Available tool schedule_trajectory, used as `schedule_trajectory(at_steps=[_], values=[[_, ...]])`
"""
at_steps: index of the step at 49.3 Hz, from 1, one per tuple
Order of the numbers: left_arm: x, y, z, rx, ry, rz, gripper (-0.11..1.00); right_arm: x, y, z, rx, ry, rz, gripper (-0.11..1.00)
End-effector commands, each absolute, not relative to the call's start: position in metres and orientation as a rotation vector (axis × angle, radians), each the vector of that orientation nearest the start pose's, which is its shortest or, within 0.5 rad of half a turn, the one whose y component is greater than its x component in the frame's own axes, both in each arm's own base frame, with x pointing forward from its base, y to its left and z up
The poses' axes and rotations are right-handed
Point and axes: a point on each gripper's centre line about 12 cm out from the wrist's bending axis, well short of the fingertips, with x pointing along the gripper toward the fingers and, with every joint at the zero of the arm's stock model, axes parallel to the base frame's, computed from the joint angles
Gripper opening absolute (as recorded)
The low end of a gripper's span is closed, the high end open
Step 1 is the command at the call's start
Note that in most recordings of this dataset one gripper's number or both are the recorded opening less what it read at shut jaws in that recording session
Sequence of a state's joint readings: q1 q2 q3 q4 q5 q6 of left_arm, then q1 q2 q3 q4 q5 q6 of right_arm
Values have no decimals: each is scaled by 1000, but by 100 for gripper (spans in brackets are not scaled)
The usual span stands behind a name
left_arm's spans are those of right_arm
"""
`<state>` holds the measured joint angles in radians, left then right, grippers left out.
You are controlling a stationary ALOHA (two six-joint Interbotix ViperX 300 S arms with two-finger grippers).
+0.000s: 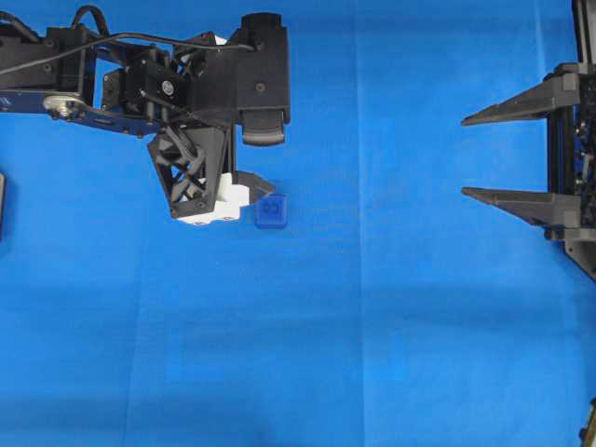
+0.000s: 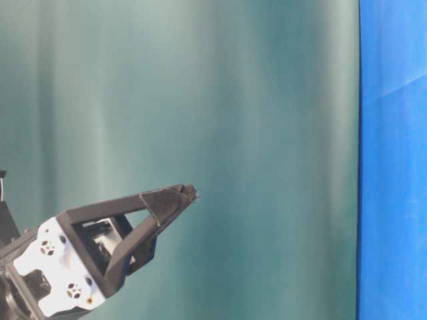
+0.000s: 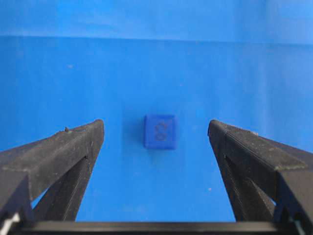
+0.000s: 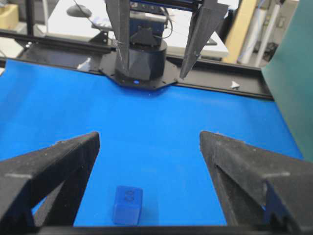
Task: Handover the blue block to the right arm after grasping it with the left arm, then place it in the designated position.
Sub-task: 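Lower the left gripper over the blue cube, centering it between fingers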
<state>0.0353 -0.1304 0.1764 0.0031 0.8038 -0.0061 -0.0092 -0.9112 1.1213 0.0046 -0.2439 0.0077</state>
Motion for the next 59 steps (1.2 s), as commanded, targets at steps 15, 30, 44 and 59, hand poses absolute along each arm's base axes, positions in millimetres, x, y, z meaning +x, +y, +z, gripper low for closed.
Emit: schedule_trajectory(at_steps=[15, 30, 44, 59], values=[[395, 14, 349, -18, 799, 37, 92, 214, -3, 311, 13, -61, -12, 97], [398, 12, 331, -23, 813, 36, 92, 214, -3, 310, 13, -58, -12, 97], [409, 7, 288, -21, 853, 25, 92, 215, -2, 309, 12, -55, -12, 97], [422, 5, 215, -19, 946, 21, 92, 218, -3, 303, 13, -31, -12, 97]])
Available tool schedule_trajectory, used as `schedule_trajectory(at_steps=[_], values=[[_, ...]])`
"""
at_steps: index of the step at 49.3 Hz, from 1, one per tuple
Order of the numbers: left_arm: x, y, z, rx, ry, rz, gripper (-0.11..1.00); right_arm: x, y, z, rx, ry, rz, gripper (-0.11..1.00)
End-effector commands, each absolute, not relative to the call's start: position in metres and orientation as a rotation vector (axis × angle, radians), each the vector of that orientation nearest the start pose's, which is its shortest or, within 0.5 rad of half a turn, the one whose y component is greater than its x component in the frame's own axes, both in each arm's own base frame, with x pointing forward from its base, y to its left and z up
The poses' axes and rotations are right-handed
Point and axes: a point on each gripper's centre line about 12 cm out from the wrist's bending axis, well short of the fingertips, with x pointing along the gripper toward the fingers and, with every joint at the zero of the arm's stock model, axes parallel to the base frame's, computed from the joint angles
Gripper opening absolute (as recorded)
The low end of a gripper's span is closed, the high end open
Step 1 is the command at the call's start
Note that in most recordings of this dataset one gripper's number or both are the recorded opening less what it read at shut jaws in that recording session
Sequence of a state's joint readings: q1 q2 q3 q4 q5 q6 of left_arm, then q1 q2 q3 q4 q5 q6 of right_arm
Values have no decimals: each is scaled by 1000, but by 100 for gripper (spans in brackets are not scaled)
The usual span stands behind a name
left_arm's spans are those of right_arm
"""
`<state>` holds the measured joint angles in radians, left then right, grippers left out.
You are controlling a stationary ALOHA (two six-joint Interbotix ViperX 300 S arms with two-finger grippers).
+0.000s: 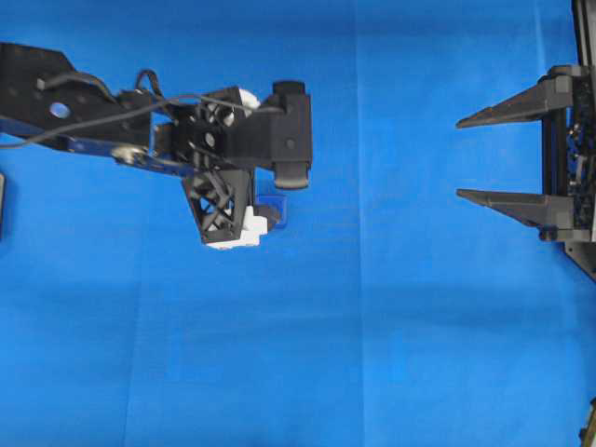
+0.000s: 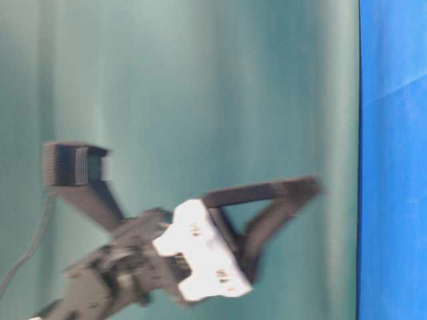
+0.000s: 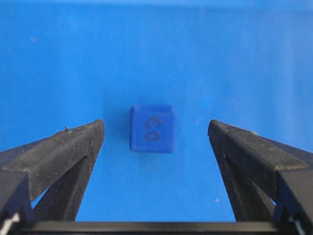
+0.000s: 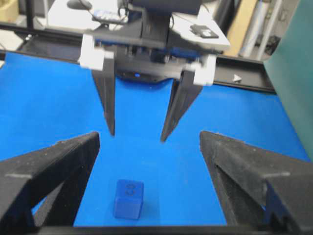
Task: Handover the blue block to the right arm after grasping it with the left arm, then place it in the designated position.
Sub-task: 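Lower the left gripper over the blue cube, centering it between fingers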
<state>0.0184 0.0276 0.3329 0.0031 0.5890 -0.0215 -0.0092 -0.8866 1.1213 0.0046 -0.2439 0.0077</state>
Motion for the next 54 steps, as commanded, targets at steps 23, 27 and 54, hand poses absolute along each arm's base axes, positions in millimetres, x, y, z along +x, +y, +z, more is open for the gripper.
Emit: schedule_trajectory(at_steps=[23, 27, 54], values=[[414, 2, 156, -1, 922, 5, 92, 219, -3, 302, 12, -26, -12, 97], [414, 2, 156, -1, 919, 5, 92, 219, -3, 302, 13, -29, -12, 97], [419, 4, 144, -2, 925, 10, 92, 221, -3, 300, 13, -18, -13, 97]])
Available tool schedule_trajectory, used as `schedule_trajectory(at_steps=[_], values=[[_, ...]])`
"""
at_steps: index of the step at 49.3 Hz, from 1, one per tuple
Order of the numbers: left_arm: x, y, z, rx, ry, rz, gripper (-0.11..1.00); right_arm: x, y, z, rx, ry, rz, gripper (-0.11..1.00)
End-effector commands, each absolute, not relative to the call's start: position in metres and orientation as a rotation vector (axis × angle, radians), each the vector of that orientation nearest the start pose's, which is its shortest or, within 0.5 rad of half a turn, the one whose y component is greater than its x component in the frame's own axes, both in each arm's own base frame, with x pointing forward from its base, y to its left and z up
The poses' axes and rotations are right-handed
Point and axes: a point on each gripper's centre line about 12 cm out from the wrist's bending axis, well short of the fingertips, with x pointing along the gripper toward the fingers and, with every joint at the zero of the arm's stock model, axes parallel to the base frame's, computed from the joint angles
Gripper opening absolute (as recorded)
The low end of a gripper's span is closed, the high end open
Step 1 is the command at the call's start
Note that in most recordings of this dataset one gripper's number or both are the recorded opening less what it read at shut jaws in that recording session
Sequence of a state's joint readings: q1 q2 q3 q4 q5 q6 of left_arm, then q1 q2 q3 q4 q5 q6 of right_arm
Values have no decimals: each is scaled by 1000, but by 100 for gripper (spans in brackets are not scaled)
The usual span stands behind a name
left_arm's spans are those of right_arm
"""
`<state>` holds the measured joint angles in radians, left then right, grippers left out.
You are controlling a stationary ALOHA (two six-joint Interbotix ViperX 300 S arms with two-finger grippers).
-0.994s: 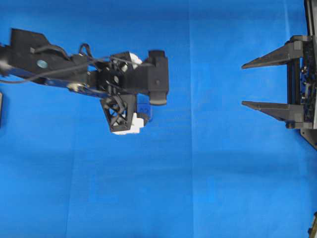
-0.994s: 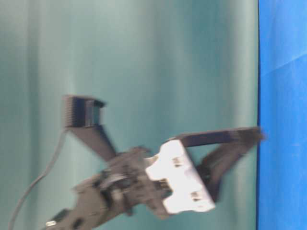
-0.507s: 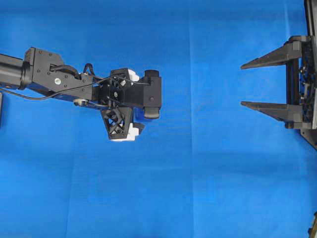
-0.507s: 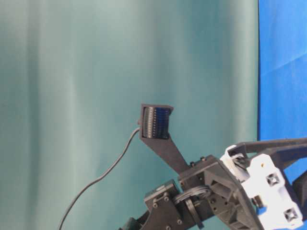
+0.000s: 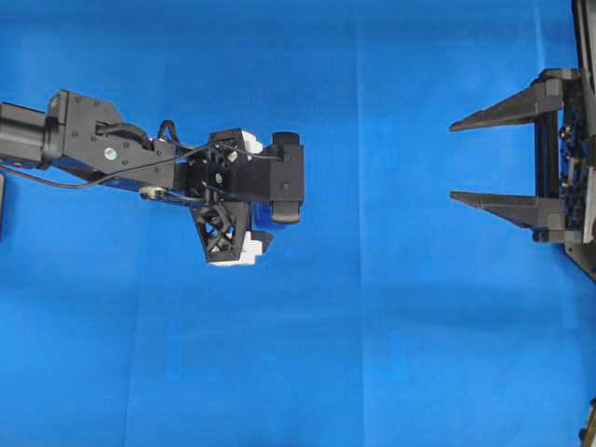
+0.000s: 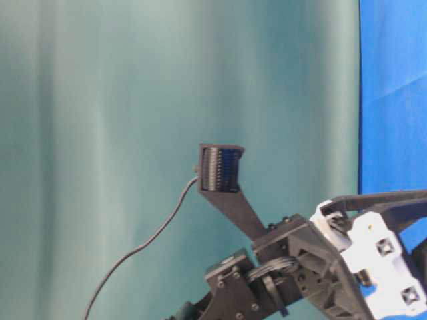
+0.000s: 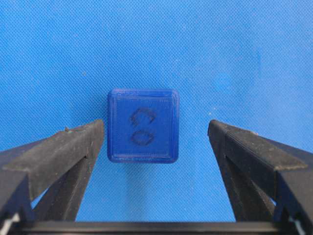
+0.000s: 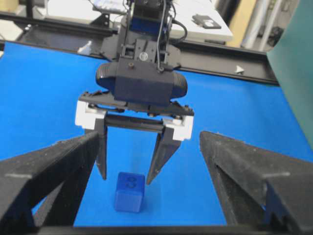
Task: Handover the blue block to the right arm after grasping it with the left arm, then place it in the designated position.
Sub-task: 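Lower the left gripper over the blue cube, centering it between fingers, then close the left gripper on the blue cube and lift it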
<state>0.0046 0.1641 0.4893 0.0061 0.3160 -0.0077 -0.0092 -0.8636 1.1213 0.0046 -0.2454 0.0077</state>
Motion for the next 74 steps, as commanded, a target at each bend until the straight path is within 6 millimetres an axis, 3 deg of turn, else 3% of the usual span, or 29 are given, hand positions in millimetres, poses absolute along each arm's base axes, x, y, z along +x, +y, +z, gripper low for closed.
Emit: schedule_trajectory(at_steps=[1, 13, 32, 36, 42, 65, 74], values=[[420, 5, 142, -3, 925, 11, 92, 221, -3, 300, 13, -18, -13, 97], [426, 6, 112, -4, 954, 14, 92, 222, -3, 298, 14, -11, -13, 97], [426, 6, 112, -13, 953, 18, 88, 224, -3, 296, 14, -2, -13, 97], [427, 6, 113, -10, 957, 17, 77, 224, -3, 295, 14, 0, -13, 97], [426, 6, 113, -3, 962, 13, 45, 224, -3, 295, 14, 1, -13, 97], [425, 6, 115, -13, 965, 18, 46, 224, -3, 295, 14, 0, -13, 97], [424, 5, 134, -14, 949, 18, 46, 224, -3, 295, 14, 1, -13, 97]])
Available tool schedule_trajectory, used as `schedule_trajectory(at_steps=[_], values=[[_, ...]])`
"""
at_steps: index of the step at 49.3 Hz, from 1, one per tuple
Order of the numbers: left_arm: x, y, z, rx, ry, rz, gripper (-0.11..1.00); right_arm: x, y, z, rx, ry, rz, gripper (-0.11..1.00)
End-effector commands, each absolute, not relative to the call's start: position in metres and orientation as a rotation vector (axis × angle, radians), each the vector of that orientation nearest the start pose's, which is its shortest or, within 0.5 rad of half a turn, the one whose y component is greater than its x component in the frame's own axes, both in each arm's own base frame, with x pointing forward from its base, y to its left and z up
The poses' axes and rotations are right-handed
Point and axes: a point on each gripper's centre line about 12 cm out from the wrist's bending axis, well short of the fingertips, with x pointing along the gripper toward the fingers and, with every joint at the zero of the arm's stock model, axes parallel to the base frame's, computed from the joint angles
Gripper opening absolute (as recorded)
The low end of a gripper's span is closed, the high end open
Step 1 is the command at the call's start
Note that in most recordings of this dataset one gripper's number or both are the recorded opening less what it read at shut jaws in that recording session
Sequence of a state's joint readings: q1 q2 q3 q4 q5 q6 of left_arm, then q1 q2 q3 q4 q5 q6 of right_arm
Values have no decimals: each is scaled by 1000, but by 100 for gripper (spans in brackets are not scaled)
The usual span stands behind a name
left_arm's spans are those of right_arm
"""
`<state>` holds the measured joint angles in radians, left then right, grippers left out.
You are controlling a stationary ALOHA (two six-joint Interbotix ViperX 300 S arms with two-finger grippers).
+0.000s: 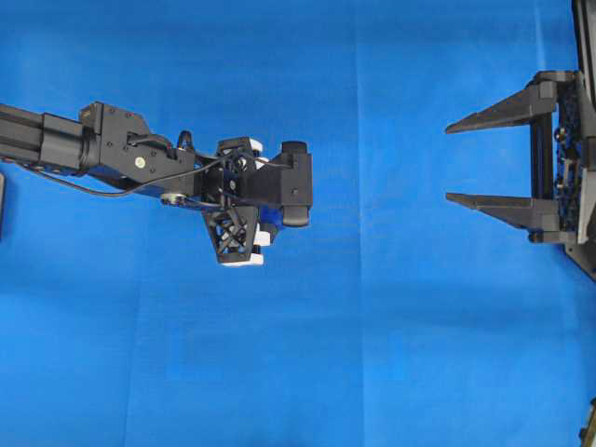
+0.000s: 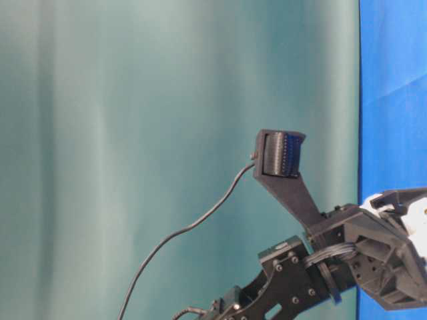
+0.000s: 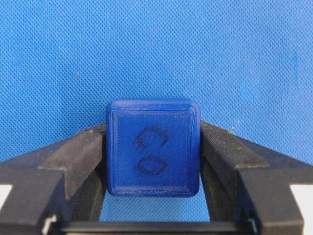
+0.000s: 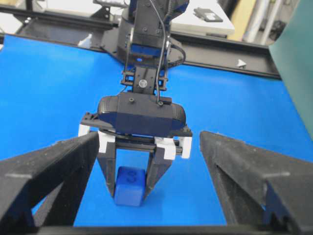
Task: Handover the blue block to the right arm after grasping it with the left arm, then place it in the designated position.
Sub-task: 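Close the left gripper on the blue cube and lift it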
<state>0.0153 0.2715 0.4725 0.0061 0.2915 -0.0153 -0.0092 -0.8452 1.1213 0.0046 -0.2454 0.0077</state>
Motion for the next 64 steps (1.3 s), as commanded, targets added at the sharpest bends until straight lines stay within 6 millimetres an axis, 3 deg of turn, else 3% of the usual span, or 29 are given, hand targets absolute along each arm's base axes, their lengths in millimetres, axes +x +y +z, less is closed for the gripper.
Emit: schedule_trajectory(at_steps=[1, 33, 53, 64], values=[[423, 5, 137, -14, 946, 18, 46, 224, -3, 295, 14, 1, -13, 97], [405, 2, 244, -7, 913, 12, 46, 224, -3, 296, 14, 0, -13, 97], [384, 3, 336, -2, 824, 12, 46, 224, -3, 297, 14, -2, -13, 97], [374, 3, 363, 1, 821, 12, 46, 225, -3, 298, 14, -5, -13, 97]])
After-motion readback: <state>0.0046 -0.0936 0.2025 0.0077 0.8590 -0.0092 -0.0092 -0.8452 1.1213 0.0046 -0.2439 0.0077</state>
